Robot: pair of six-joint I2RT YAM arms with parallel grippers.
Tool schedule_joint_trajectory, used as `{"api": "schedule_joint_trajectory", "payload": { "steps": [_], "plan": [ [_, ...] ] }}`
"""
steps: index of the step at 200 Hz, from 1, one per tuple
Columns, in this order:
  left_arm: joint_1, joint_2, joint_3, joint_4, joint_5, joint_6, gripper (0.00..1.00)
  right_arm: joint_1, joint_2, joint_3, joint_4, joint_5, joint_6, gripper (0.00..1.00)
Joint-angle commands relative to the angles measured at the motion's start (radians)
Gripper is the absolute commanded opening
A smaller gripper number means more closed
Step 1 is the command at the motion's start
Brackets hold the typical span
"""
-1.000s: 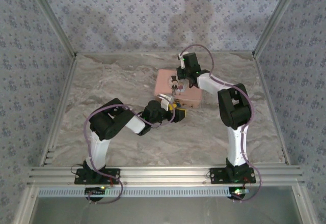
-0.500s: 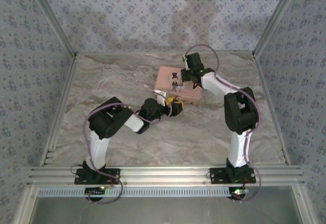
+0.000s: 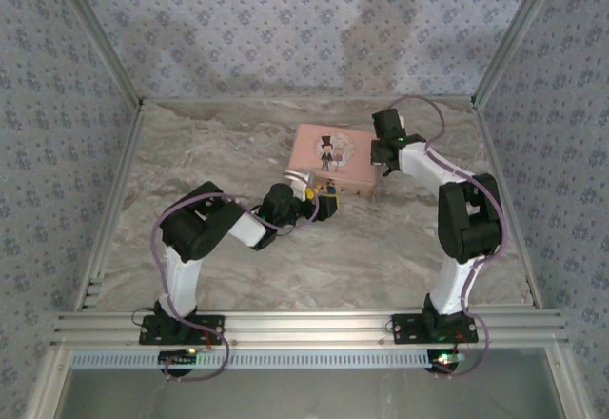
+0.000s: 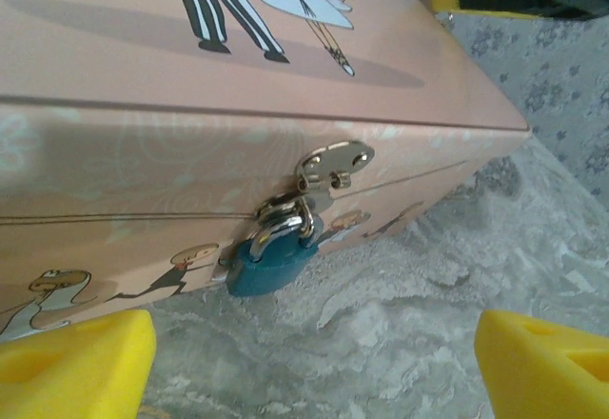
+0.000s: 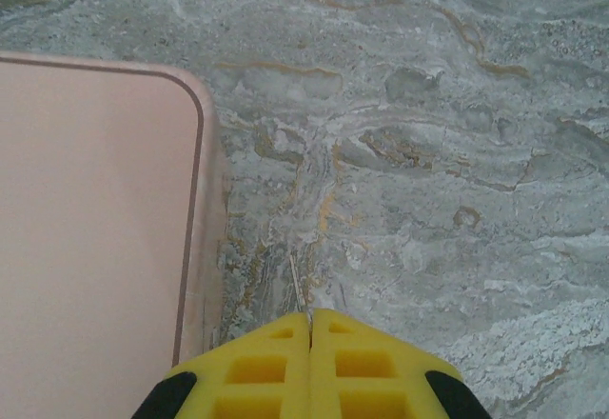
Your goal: Unlock a padlock with a key
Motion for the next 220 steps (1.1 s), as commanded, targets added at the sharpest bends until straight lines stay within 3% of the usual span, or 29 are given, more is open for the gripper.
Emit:
{"api": "schedule_joint_trajectory", "payload": {
  "steps": [1, 46, 100, 135, 190, 220],
  "plan": [
    [0.001, -0.044, 0.015, -0.054, -0.027, 0.062, 0.88, 0.0, 0.035, 0.005, 0.001, 0.008, 0.032, 0.0],
    [-0.024, -0.002, 0.119, -0.149, -0.09, 0.15, 0.89, 0.0, 0.087, 0.031, 0.01, -0.034, 0.034, 0.0],
    [-0.025, 0.035, 0.18, -0.148, 0.057, 0.157, 0.86, 0.012, 0.073, 0.014, 0.067, -0.1, 0.007, 0.0],
    [-0.01, 0.054, 0.177, -0.063, 0.131, 0.054, 0.78, 0.025, 0.062, 0.004, 0.079, -0.115, 0.003, 0.0],
    [0.045, 0.033, 0.099, 0.059, 0.211, -0.121, 0.78, 0.027, 0.045, -0.017, 0.083, -0.113, 0.006, 0.0],
    [0.071, -0.035, 0.044, 0.002, 0.209, -0.145, 0.82, 0.027, 0.045, -0.011, 0.076, -0.112, 0.007, 0.0]
  ]
}}
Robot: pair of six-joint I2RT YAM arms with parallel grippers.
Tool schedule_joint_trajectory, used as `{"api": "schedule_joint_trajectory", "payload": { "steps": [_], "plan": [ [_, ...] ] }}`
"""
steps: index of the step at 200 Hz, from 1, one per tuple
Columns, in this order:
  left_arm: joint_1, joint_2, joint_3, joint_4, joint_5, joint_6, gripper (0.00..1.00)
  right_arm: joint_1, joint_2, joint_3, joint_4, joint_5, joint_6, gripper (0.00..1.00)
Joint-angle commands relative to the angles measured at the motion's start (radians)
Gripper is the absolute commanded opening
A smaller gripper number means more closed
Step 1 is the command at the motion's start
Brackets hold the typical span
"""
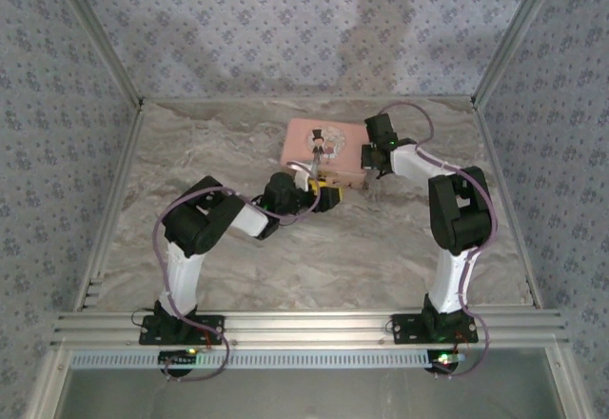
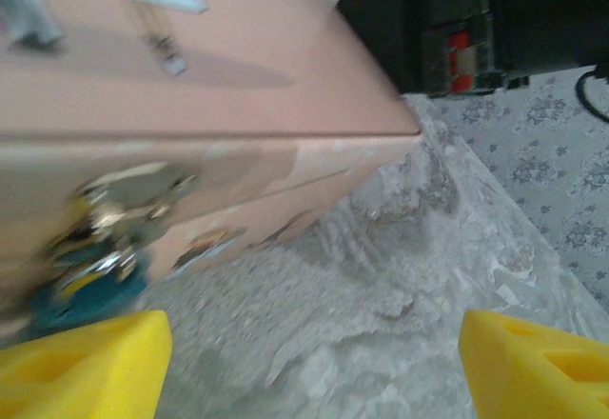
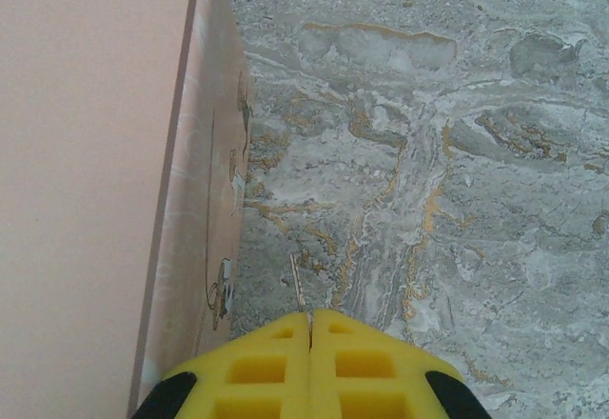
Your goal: Unlock a padlock with a key
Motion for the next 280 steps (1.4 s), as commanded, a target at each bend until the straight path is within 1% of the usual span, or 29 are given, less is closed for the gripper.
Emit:
{"api": "schedule_joint_trajectory", "payload": {
  "steps": [1, 21, 37, 53, 67, 73, 112, 126, 153, 205, 220, 241, 266, 280],
  "plan": [
    [0.02, -0.08, -0.045, 0.004, 0.03, -0.05, 0.82, 0.005, -0.032, -0.005, -0.002, -0.006, -0.001, 0.0],
    [0.04, -0.137, -0.087, -0.062, 0.032, -0.033, 0.83, 0.004, -0.03, 0.004, -0.011, -0.009, 0.0, 0.0],
    [0.047, -0.183, -0.115, -0.122, 0.012, 0.008, 0.86, 0.007, -0.029, 0.008, -0.006, -0.009, -0.005, 0.0],
    [0.04, -0.22, -0.11, -0.225, -0.028, 0.083, 0.89, 0.015, -0.029, 0.009, -0.001, -0.005, -0.007, 0.0],
    [0.018, -0.238, -0.098, -0.282, -0.11, 0.158, 0.91, 0.021, -0.024, 0.012, 0.001, -0.004, -0.006, 0.0],
    [0.011, -0.237, -0.086, -0.299, -0.128, 0.181, 0.92, 0.024, -0.019, 0.016, 0.001, -0.004, -0.005, 0.0],
    [0.009, -0.157, -0.021, -0.272, -0.157, 0.189, 0.92, 0.036, -0.005, 0.031, -0.001, -0.004, -0.001, 0.0],
    [0.002, -0.136, -0.008, -0.251, -0.184, 0.204, 0.92, 0.042, -0.005, 0.034, -0.003, -0.006, -0.002, 0.0],
    [-0.02, -0.114, 0.024, -0.274, -0.249, 0.265, 0.92, 0.052, -0.003, 0.034, 0.003, -0.007, -0.001, 0.0],
    [-0.035, -0.066, 0.055, -0.275, -0.291, 0.298, 0.92, 0.071, 0.008, 0.04, 0.009, -0.009, -0.004, 0.0],
    [-0.035, -0.05, 0.063, -0.269, -0.286, 0.301, 0.92, 0.077, 0.008, 0.044, 0.011, -0.006, -0.009, 0.0],
    [-0.034, -0.045, 0.07, -0.244, -0.228, 0.294, 0.9, 0.079, 0.008, 0.043, 0.013, -0.004, -0.009, 0.0],
    [-0.018, -0.046, 0.046, -0.164, -0.159, 0.239, 0.9, 0.079, 0.006, 0.039, 0.015, -0.002, -0.007, 0.0],
    [-0.008, -0.05, 0.032, -0.153, -0.167, 0.209, 0.9, 0.079, 0.007, 0.037, 0.019, 0.001, -0.005, 0.0]
  ]
}}
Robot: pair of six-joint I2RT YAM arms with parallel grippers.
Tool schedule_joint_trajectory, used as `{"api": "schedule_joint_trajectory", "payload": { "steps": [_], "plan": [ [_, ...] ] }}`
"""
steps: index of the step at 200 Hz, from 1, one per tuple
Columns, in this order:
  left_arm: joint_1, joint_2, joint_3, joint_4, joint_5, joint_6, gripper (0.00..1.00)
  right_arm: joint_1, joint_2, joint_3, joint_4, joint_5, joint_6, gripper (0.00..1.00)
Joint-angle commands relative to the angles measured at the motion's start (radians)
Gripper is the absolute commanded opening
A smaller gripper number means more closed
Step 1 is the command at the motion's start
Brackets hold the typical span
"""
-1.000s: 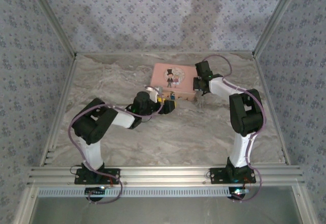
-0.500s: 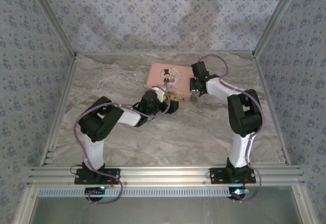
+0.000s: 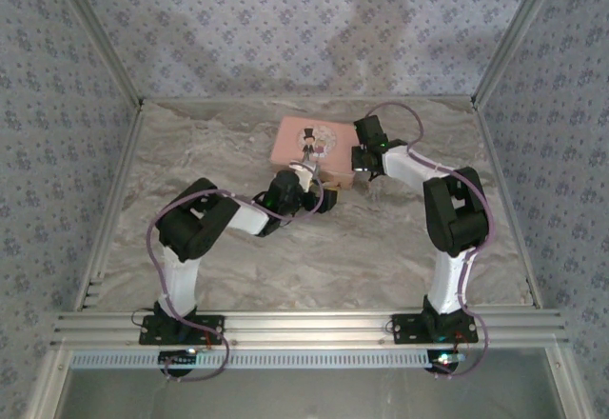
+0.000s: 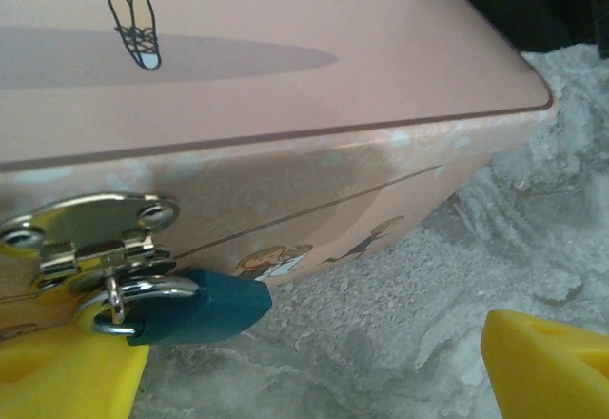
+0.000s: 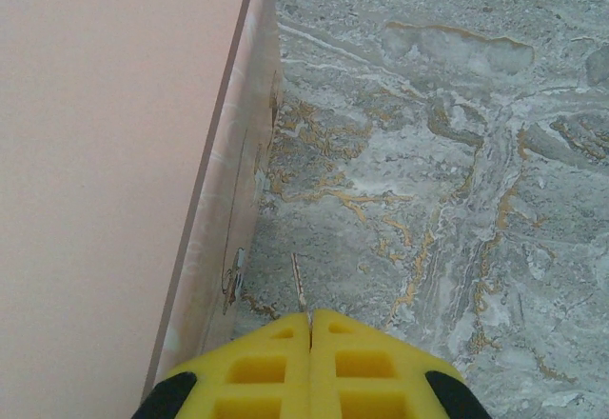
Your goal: Unlock a padlock with a key
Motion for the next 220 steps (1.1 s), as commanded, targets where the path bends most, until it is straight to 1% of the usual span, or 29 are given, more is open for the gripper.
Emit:
{"api": "schedule_joint_trajectory", "payload": {
  "steps": [1, 9, 37, 58, 77, 110, 138, 162, 196, 205, 220],
  "plan": [
    [0.015, 0.0, -0.012, 0.093, 0.057, -0.049, 0.9, 0.015, 0.007, 0.026, 0.019, -0.001, -0.005, 0.0],
    [0.019, -0.006, -0.026, 0.093, 0.036, -0.053, 0.9, 0.014, 0.006, 0.024, 0.02, 0.001, -0.004, 0.0],
    [0.014, -0.039, -0.041, 0.0, -0.125, -0.015, 0.91, 0.016, 0.003, 0.014, 0.031, -0.002, 0.0, 0.0],
    [0.011, -0.033, -0.03, -0.006, -0.148, -0.015, 0.92, 0.018, 0.003, 0.012, 0.032, -0.002, -0.001, 0.0],
    [0.011, -0.011, -0.01, 0.02, -0.1, -0.008, 0.92, 0.02, 0.001, 0.01, 0.032, -0.002, -0.003, 0.0],
    [0.012, 0.01, 0.042, 0.022, 0.057, 0.014, 0.88, 0.022, 0.0, 0.005, 0.038, -0.002, -0.003, 0.0],
    [0.018, 0.005, 0.042, 0.071, 0.17, 0.004, 0.86, 0.028, 0.009, 0.008, 0.04, -0.007, -0.004, 0.0],
    [0.047, 0.013, 0.023, 0.154, 0.229, -0.072, 0.83, 0.036, 0.009, 0.007, 0.04, -0.004, -0.004, 0.0],
    [0.104, 0.066, 0.001, 0.332, 0.307, -0.259, 0.79, 0.036, 0.003, -0.001, 0.038, 0.005, -0.008, 0.0],
    [0.112, 0.069, -0.001, 0.347, 0.316, -0.274, 0.78, 0.036, 0.001, -0.003, 0.039, 0.007, -0.008, 0.0],
    [0.114, 0.062, -0.006, 0.327, 0.316, -0.265, 0.77, 0.036, -0.001, -0.006, 0.041, 0.009, -0.01, 0.0]
  ]
}}
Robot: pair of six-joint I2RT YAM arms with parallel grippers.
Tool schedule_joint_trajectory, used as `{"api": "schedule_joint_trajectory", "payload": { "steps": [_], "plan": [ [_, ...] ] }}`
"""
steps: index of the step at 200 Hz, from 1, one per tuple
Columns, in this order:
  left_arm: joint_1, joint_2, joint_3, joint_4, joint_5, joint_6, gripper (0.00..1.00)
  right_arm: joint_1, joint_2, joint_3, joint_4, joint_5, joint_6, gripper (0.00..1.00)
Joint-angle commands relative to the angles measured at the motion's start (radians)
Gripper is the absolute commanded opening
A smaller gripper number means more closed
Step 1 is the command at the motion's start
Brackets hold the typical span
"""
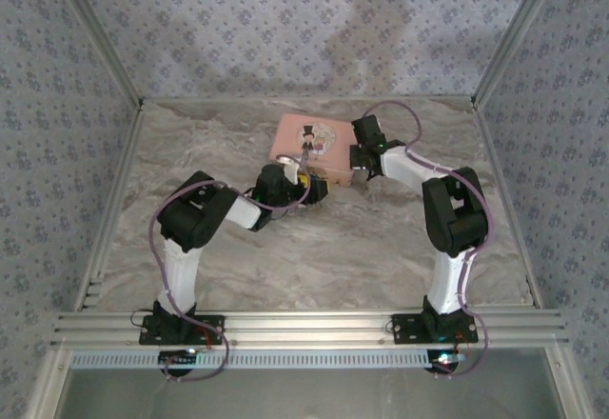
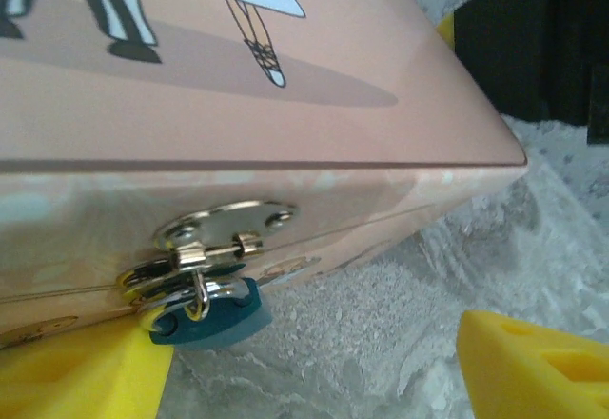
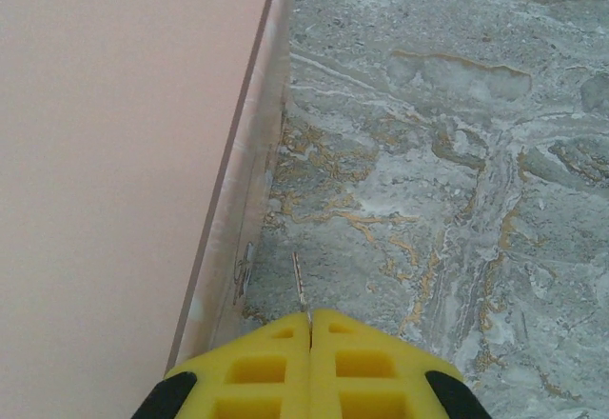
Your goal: Unlock a padlock with a key
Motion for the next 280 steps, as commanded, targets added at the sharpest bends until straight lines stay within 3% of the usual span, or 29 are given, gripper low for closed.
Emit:
{"api": "schedule_joint_trajectory", "payload": {
  "steps": [1, 105, 127, 167, 193, 224, 280],
  "plan": [
    [0.002, -0.009, -0.005, 0.155, 0.084, -0.061, 0.77, 0.02, 0.0, -0.006, 0.004, -0.017, -0.01, 0.0],
    [0.012, -0.014, -0.098, 0.272, 0.107, -0.105, 0.63, 0.016, 0.004, -0.006, -0.001, -0.016, -0.014, 0.0],
    [0.009, -0.032, -0.129, 0.278, 0.047, -0.088, 0.71, 0.018, 0.003, -0.004, -0.001, -0.015, -0.015, 0.0],
    [0.003, -0.021, -0.125, 0.314, 0.022, -0.085, 0.72, 0.024, 0.003, -0.005, -0.001, -0.011, -0.012, 0.0],
    [-0.007, -0.009, -0.111, 0.314, 0.026, -0.069, 0.78, 0.026, 0.004, -0.005, -0.003, -0.008, -0.011, 0.0],
    [-0.01, 0.002, -0.087, 0.286, 0.029, -0.071, 0.77, 0.027, 0.003, -0.003, -0.003, -0.007, -0.012, 0.0],
    [0.001, 0.014, -0.084, 0.226, 0.02, -0.11, 0.58, 0.029, 0.0, -0.004, -0.003, -0.005, -0.011, 0.0]
  ]
}}
